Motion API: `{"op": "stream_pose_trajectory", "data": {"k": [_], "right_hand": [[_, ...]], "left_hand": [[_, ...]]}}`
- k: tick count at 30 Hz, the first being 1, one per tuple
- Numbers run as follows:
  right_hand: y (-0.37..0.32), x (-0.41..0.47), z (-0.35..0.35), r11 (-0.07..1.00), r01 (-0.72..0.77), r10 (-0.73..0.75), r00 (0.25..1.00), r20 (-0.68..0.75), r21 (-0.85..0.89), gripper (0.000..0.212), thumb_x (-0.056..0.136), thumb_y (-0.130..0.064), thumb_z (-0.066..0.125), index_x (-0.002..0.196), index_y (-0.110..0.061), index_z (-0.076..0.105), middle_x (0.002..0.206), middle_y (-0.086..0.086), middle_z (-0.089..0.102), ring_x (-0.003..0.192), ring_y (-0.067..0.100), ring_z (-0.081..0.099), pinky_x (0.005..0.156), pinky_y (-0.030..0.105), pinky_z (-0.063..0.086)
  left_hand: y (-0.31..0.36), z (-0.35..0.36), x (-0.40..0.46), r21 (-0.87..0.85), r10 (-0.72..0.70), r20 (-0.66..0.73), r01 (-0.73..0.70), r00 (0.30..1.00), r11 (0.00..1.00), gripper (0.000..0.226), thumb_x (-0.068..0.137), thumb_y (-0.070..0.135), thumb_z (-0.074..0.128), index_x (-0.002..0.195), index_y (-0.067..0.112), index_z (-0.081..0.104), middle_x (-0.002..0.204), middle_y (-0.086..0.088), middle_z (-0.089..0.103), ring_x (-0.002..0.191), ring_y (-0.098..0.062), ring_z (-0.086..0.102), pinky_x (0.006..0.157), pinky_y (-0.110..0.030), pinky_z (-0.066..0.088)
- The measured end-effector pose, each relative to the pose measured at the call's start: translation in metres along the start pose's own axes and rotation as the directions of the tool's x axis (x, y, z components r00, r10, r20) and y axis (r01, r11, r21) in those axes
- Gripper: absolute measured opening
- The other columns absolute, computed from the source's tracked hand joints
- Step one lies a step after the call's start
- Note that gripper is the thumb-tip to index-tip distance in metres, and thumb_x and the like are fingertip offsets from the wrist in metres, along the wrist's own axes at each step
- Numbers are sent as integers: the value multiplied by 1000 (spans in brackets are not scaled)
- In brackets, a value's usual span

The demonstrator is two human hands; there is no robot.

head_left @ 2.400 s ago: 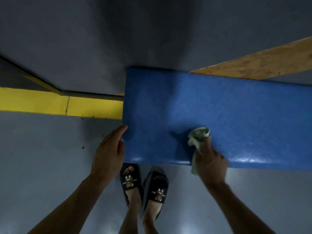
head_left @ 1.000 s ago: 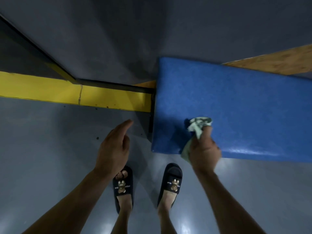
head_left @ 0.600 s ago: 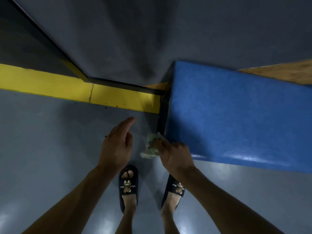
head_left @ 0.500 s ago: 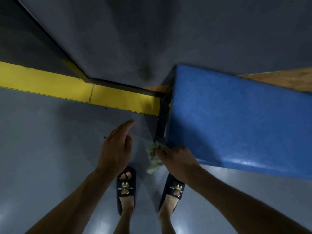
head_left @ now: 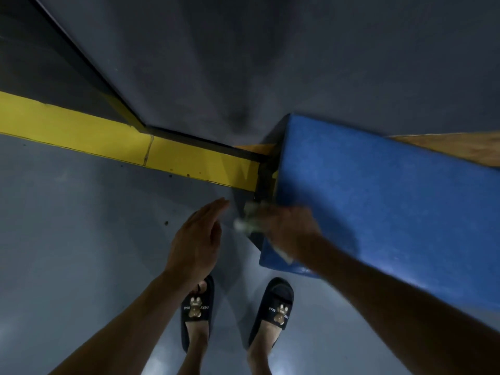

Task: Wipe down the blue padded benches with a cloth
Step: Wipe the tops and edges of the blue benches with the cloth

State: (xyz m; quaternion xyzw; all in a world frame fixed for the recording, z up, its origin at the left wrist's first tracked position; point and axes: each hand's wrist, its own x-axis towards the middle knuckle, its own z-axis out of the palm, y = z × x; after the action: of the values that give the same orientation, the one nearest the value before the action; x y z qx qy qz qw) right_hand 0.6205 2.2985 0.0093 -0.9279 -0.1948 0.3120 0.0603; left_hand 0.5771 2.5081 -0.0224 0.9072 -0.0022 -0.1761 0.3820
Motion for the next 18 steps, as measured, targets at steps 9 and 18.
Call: {"op": "stream_pose_trajectory", "data": {"k": [9, 18], "right_hand": [[32, 45, -32, 952, 14, -19, 1000, -14, -305, 27, 97, -29, 47, 120, -25, 58, 110, 3, 65, 98, 28, 63, 78, 33, 46], [82, 96, -52, 930, -354, 234, 779, -581, -100, 30, 96, -25, 47, 123, -20, 59, 95, 13, 68, 80, 35, 65, 65, 34, 38]], "left_hand": [[8, 1, 17, 5, -3, -19, 3, 1000, 1000, 47, 101, 9, 42, 146, 21, 47, 147, 7, 50, 131, -10, 49, 104, -18, 35], [19, 8, 21, -4, 14, -13, -14, 1000, 1000, 47, 102, 10, 41, 146, 24, 46, 140, 4, 57, 115, -17, 59, 95, -24, 44]]}}
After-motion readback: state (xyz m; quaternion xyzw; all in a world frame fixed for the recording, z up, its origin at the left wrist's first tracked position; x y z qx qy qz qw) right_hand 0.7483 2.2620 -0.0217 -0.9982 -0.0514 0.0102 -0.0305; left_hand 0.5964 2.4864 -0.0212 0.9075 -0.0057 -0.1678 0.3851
